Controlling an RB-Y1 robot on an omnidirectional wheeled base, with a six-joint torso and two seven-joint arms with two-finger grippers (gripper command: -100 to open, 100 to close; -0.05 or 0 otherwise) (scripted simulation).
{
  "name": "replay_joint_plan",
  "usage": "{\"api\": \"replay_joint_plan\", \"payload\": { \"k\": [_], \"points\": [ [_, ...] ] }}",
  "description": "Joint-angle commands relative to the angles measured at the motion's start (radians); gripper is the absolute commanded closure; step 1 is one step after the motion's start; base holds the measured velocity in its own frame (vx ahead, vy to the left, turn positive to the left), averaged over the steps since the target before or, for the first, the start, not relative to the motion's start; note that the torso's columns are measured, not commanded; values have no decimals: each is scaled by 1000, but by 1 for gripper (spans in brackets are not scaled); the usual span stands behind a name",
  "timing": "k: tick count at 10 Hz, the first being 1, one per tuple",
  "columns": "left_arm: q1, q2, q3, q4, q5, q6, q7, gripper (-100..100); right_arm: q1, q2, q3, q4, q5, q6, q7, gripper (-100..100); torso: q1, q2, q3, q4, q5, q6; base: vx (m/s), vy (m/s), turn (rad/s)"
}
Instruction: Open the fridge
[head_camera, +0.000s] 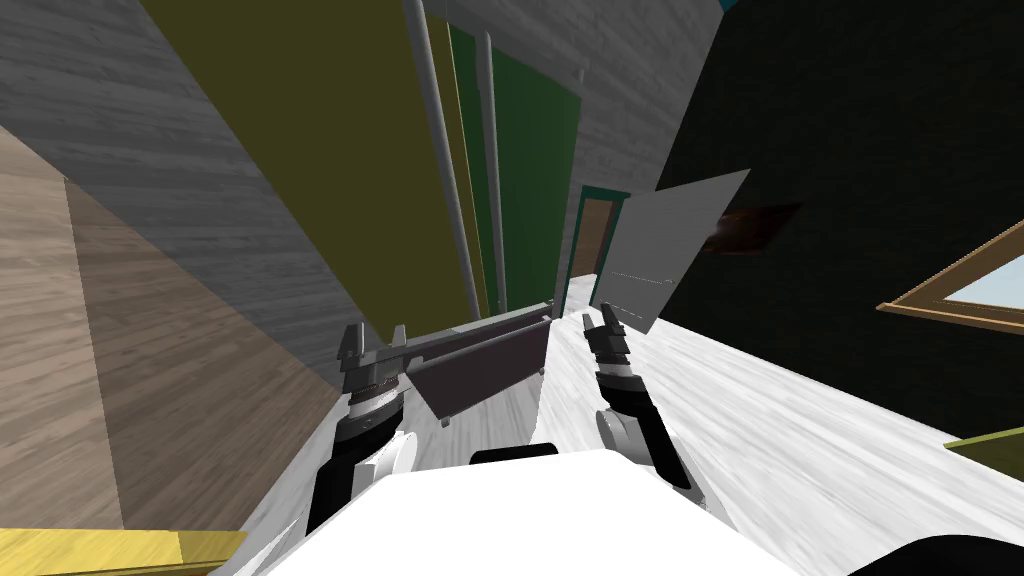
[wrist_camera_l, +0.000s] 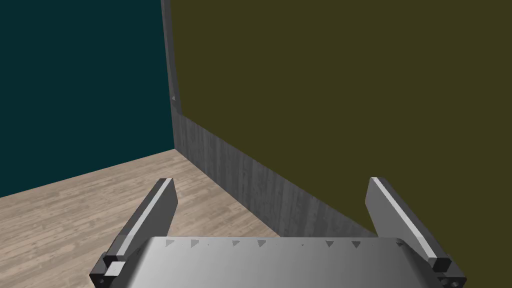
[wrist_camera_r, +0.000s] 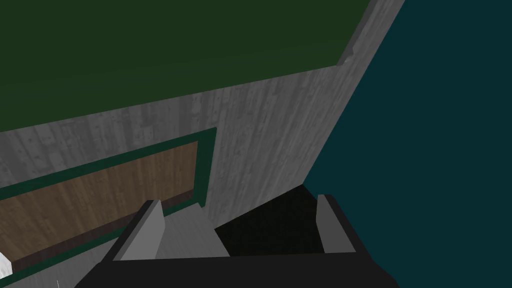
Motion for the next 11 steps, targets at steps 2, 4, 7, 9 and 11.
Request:
{"api": "replay_joint_plan", "payload": {
  "k": [2, 4, 7, 9, 11],
  "points": [
    [0, 0, 0, 0, 0, 0, 0, 0, 0, 0, 0, 0, 0, 0, 0, 0, 0, 104, -209, 105, 0, 0, 0, 0, 0],
    [0, 0, 0, 0, 0, 0, 0, 0, 0, 0, 0, 0, 0, 0, 0, 0, 0, 248, -497, 248, 0, 0, 0, 0, 0],
    [0, 0, 0, 0, 0, 0, 0, 0, 0, 0, 0, 0, 0, 0, 0, 0, 0, 470, -939, 470, 0, 0, 0, 0, 0],
    [0, 0, 0, 0, 0, 0, 0, 0, 0, 0, 0, 0, 0, 0, 0, 0, 0, 618, -1234, 617, 0, 0, 0, 0, 0],
    [-2, 63, -1, 11, 4, -16, 4, -100, 0, 0, 0, 0, 0, 0, 0, 0, -1, 725, -1451, 724, 0, 0, 30, -27, -1]
  ]
}}
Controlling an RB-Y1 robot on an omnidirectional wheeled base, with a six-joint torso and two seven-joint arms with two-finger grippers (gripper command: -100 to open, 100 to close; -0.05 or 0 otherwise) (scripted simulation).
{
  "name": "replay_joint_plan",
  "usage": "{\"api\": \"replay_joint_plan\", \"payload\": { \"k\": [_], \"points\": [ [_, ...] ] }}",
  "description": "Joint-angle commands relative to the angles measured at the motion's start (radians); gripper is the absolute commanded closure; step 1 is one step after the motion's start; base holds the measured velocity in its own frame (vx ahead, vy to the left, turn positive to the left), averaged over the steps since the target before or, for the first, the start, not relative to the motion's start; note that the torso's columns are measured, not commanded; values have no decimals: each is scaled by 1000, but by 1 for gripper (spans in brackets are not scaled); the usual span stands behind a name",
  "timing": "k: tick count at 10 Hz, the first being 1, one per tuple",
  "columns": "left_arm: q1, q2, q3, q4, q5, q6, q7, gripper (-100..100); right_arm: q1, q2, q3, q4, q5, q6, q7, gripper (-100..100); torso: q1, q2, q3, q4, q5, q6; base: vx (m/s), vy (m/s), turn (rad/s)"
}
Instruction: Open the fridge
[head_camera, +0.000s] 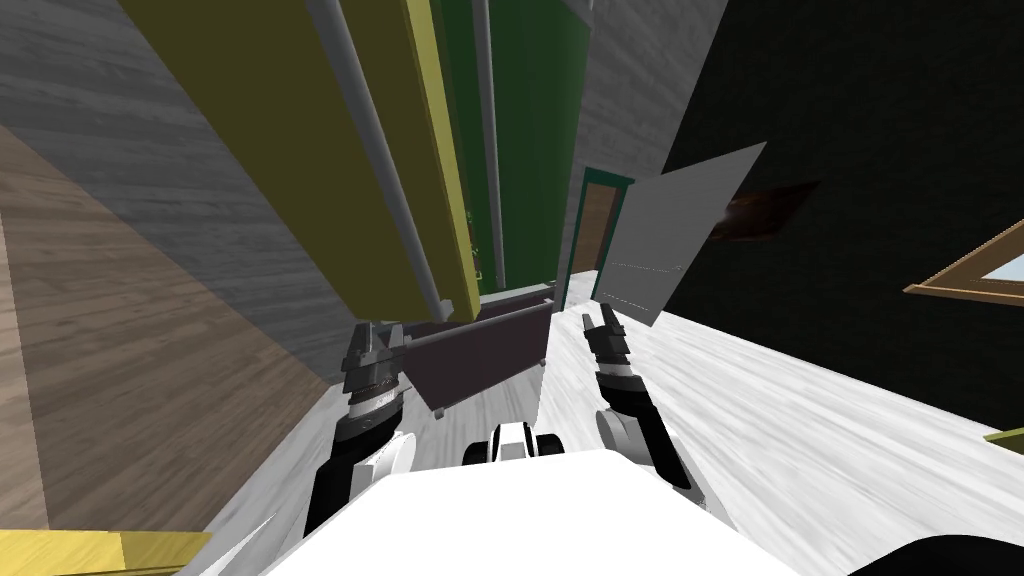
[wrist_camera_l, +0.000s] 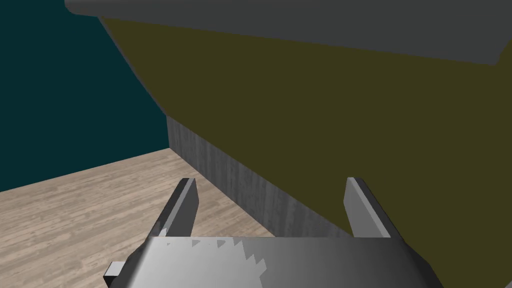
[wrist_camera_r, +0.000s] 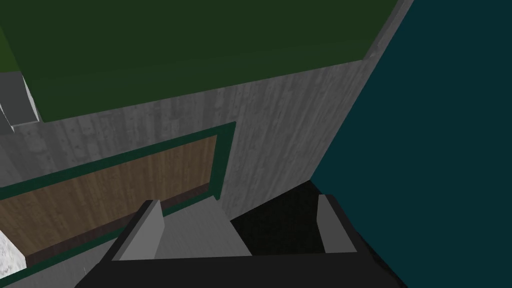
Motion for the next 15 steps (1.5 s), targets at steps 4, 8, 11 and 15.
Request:
{"api": "replay_joint_plan", "payload": {
  "k": [4, 8, 11, 15],
  "points": [
    [-10, 120, -2, 46, 17, -63, 15, -100, 0, 0, 0, 0, 0, 0, 0, 0, -7, 5, -30, 11, -2, 7, 68, -56, 12],
    [-23, 152, -5, 108, 40, -145, 34, -100, 0, 0, 0, 0, 0, 0, 0, 0, -10, 11, -25, 10, -1, 5, 137, -107, -6],
    [-34, 147, -8, 158, 57, -209, 49, -100, 0, 0, 0, 0, 0, 0, 0, 0, -9, 17, -22, 14, -3, 3, 139, -132, -10],
    [-49, 124, -12, 226, 81, -293, 70, -100, 0, 0, 0, 0, 0, 0, 0, 0, 5, 14, -25, 14, 1, 0, 124, -112, -3]
  ]
}}
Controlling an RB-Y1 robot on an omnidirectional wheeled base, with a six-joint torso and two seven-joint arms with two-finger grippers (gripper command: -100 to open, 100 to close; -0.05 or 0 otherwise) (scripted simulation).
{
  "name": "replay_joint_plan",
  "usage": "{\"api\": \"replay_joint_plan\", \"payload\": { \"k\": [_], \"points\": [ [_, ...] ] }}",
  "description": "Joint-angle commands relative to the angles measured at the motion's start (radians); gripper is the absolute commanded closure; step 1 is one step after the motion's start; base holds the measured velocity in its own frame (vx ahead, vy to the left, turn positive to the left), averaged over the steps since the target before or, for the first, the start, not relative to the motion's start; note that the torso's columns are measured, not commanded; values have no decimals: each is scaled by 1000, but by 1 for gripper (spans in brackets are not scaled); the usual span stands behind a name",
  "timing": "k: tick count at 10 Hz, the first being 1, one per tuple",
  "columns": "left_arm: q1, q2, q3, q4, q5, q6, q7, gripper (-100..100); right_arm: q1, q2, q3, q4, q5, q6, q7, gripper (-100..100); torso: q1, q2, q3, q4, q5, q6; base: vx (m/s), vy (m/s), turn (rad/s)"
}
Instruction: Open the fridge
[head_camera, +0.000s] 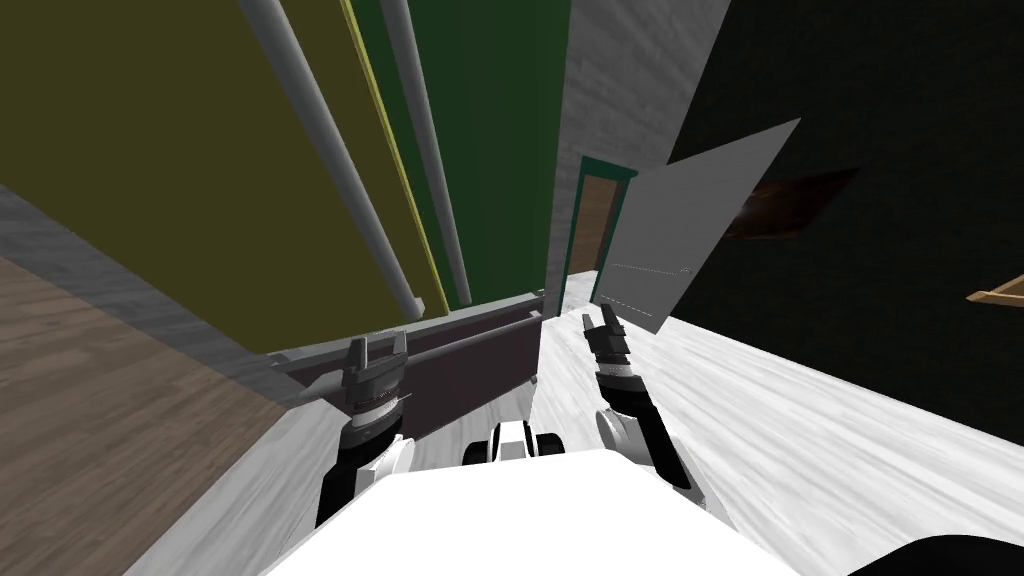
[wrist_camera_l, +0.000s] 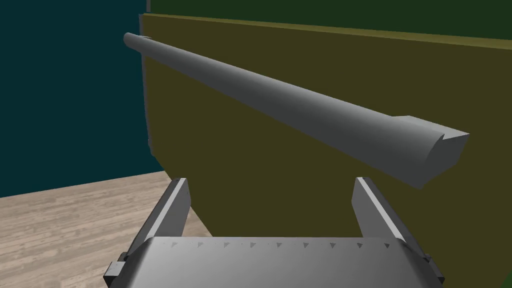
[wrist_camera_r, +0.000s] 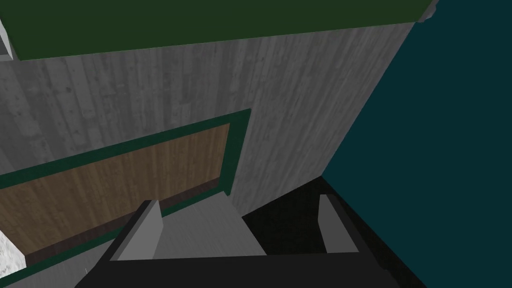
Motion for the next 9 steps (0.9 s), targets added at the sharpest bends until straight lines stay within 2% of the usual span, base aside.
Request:
{"api": "replay_joint_plan", "payload": {
  "k": [1, 4, 9],
  "points": [
    [-8, -17, -3, 41, 13, -52, 12, -100, 0, 0, 0, 0, 0, 0, 0, 0, -2, -1, 0, 0, 0, 0, 130, -96, -1],
    [-21, -32, -6, 99, 33, -123, 29, -100, 0, 0, 0, 0, 0, 0, 0, 0, -5, 0, 0, 0, -2, 0, 126, -123, -1],
    [-36, -18, -10, 169, 56, -205, 49, -100, 0, 0, 0, 0, 0, 0, 0, 0, -3, 2, 1, 1, -1, 0, 125, -97, -1]
  ]
}}
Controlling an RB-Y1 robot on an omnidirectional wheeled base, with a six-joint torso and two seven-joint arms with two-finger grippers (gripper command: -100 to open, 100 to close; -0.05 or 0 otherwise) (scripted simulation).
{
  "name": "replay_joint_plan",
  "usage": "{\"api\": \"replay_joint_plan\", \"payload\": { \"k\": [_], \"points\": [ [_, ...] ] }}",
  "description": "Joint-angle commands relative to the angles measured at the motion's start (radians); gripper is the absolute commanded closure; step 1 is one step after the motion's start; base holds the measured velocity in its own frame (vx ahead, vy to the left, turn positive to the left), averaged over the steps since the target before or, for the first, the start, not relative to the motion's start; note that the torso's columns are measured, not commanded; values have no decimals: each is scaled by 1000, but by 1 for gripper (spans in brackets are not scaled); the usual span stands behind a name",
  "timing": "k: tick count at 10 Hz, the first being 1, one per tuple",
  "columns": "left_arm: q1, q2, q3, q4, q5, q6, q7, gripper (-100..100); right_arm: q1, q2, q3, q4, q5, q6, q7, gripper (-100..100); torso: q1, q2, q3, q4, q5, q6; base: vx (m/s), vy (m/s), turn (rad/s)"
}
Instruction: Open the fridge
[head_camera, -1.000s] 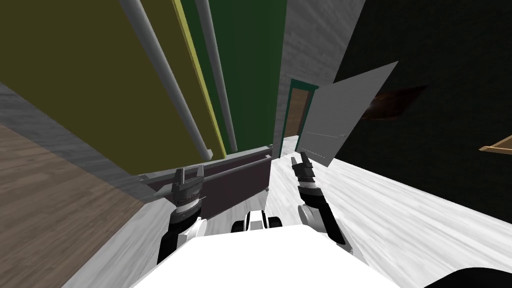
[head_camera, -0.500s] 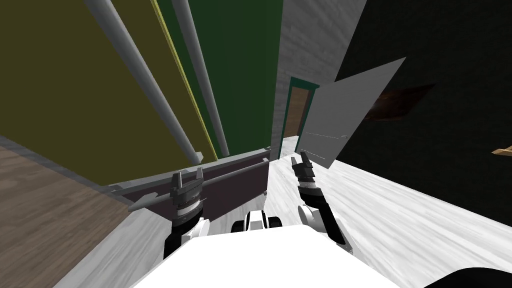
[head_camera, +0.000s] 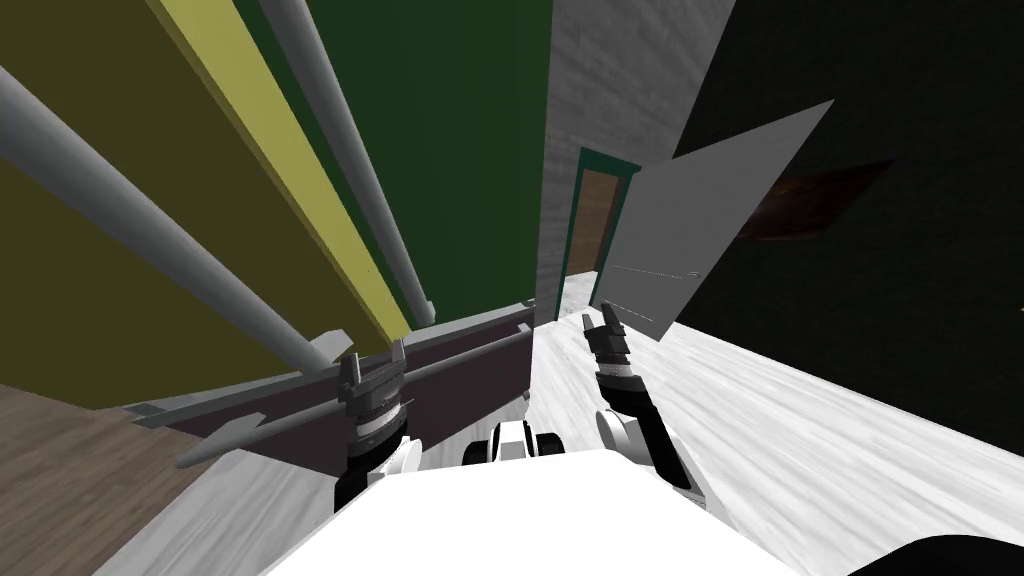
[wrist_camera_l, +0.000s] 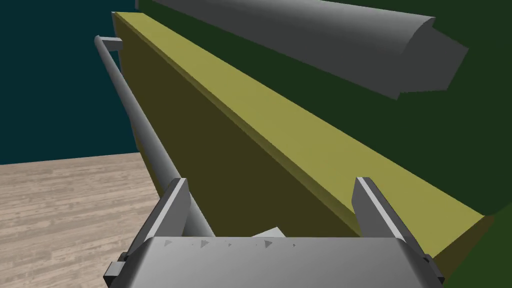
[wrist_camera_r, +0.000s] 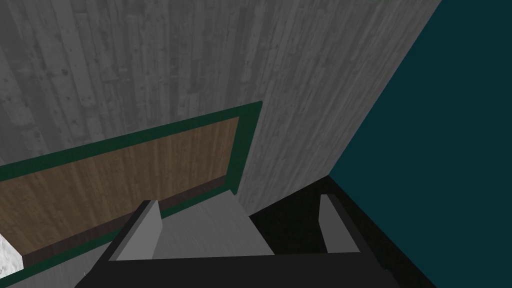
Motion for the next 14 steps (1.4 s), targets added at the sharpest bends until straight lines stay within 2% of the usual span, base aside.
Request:
{"api": "replay_joint_plan", "payload": {
  "k": [1, 8, 14],
  "points": [
    [-8, 10, -2, 38, 12, -47, 11, -100, 0, 0, 0, 0, 0, 0, 0, 0, -1, -1, -1, 0, 0, 0, 106, -89, -1],
    [-31, 34, -8, 143, 45, -166, 40, -100, 0, 0, 0, 0, 0, 0, 0, 0, 0, -3, -2, -1, 0, 0, 111, -102, -1],
    [-48, 52, 16, 37, 66, -41, 28, -100, 0, 0, 0, 0, 0, 0, 0, 0, -2, -2, -1, -1, -1, 0, 12, -13, 15]
  ]
}}
